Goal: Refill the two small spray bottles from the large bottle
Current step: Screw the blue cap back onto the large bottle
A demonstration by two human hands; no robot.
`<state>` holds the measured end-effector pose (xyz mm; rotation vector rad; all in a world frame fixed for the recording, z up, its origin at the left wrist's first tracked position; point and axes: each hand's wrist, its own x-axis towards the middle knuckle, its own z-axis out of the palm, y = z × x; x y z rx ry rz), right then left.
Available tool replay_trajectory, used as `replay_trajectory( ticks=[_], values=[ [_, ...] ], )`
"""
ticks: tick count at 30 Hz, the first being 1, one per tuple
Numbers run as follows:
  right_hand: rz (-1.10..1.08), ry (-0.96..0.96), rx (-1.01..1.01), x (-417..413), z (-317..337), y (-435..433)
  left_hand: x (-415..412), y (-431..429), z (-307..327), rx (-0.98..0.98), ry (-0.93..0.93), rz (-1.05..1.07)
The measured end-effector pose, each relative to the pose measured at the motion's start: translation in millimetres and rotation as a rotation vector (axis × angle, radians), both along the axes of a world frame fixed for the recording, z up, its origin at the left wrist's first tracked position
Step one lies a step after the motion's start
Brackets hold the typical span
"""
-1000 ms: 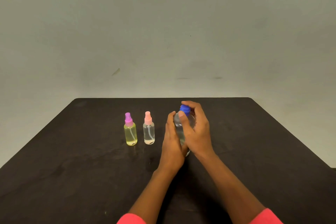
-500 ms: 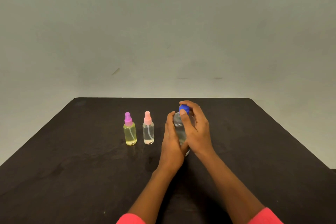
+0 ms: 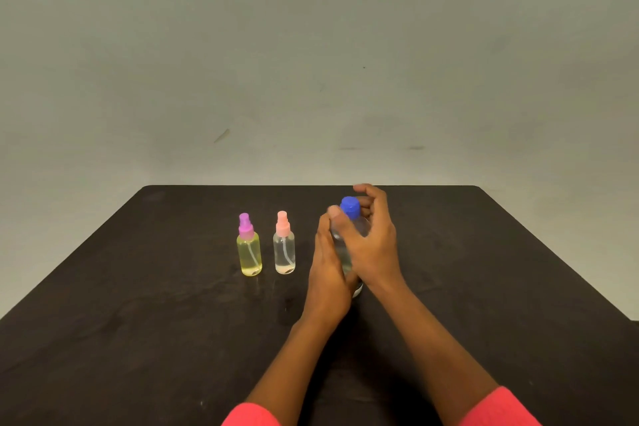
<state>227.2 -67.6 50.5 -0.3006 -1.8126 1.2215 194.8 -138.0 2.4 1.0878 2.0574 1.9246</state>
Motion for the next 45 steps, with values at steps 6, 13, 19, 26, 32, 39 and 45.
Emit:
replay_trajectory(
  ticks=[6, 13, 19, 26, 32, 39, 45],
  values=[
    [0.037, 0.041, 0.05, 4.1, -6.3, 5.5, -5.0, 2.2, -4.3, -0.001, 0.029, 0.016],
    [-0.052, 0.043, -0.007, -1.5, -2.1, 2.6, -4.7, 1.6, -1.7, -0.001, 0.017, 0.002],
    [-0.055, 0.018, -0.055, -1.1, -1.5, -0.5, -4.5, 2.1, -4.2, -0.004, -0.009, -0.021],
    [0.091, 0.039, 0.019, 6.9, -8.1, 4.2, -5.8, 2.4, -5.6, -0.017, 0.037, 0.028],
    [0.054, 0.035, 0.023, 5.2, -6.5, 6.1, -7.3, 2.9, -8.4, -0.03, 0.038, 0.028],
    [-0.075, 0.029, -0.005, -3.8, -2.9, -0.1, -5.9, 1.3, -5.0, 0.006, 0.04, -0.004],
    [0.015, 0.019, -0.033, 1.7, -5.2, 1.9, -2.8, -0.6, -1.2, -0.006, 0.022, 0.006]
  ],
)
